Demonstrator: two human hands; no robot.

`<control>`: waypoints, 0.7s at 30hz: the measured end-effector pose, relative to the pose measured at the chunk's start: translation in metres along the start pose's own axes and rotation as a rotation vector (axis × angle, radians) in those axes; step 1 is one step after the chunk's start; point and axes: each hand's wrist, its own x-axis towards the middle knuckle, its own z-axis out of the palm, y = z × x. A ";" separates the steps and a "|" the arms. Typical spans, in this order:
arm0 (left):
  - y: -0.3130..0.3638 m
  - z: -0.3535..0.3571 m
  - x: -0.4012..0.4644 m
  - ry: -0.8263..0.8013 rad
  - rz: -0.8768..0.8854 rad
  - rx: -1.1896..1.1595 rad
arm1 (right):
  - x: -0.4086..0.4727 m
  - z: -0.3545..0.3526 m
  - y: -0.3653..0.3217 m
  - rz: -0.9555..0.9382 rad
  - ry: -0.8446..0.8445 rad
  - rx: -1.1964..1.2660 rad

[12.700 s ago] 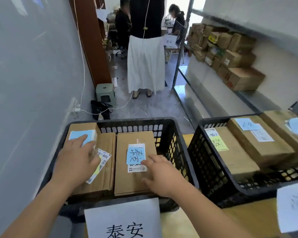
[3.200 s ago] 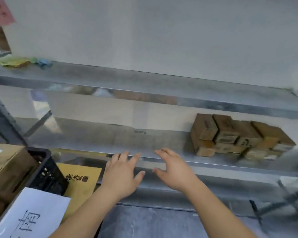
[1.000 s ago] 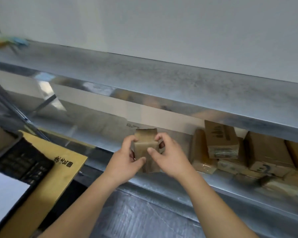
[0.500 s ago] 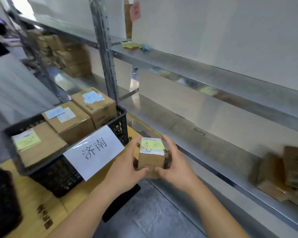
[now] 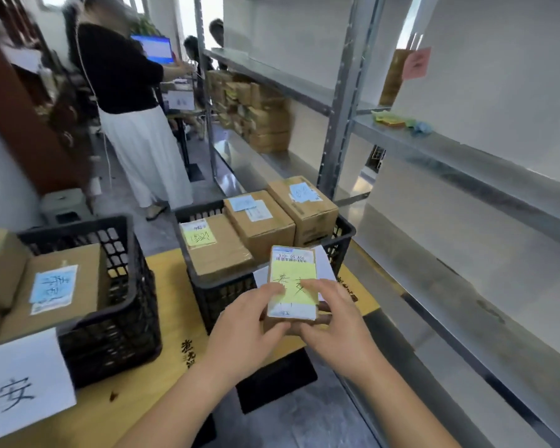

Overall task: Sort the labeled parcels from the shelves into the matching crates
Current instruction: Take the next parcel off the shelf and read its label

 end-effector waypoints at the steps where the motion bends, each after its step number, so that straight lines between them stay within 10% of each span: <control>1: -0.006 -0.005 0.000 0.037 -0.012 0.003 | 0.006 0.007 -0.005 -0.021 -0.002 -0.003; 21: -0.104 -0.140 -0.009 0.402 -0.464 0.270 | 0.155 0.177 -0.081 -0.333 -0.555 0.085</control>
